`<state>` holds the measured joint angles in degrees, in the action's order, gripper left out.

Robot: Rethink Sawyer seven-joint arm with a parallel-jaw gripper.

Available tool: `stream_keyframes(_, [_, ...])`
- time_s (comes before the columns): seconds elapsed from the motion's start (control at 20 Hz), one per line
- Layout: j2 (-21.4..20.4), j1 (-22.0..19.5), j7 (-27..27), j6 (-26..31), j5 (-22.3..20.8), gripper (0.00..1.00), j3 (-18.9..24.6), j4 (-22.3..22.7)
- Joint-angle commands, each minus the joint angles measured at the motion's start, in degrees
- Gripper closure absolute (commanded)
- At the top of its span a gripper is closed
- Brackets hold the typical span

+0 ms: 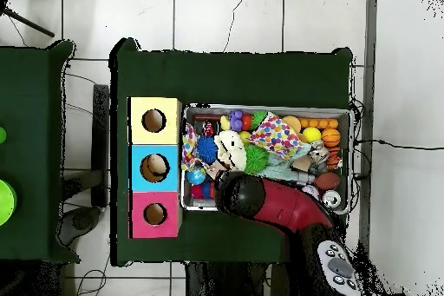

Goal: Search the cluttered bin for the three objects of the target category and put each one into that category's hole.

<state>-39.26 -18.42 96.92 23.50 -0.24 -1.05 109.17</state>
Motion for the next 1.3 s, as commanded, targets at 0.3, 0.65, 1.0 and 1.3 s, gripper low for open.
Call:
stream_keyframes(0.3, [5.9,5.3,19.9,-8.4,6.7,0.0,-3.7,3.1])
stream_keyframes(0.65, [5.2,9.0,21.0,-10.8,7.6,0.0,-4.3,5.7])
stream_keyframes(1.0, [8.3,11.9,18.7,-11.7,5.8,0.0,-6.6,3.4])
stream_keyframes(1.3, [11.5,12.7,18.1,-15.1,5.5,0.0,-7.3,1.9])
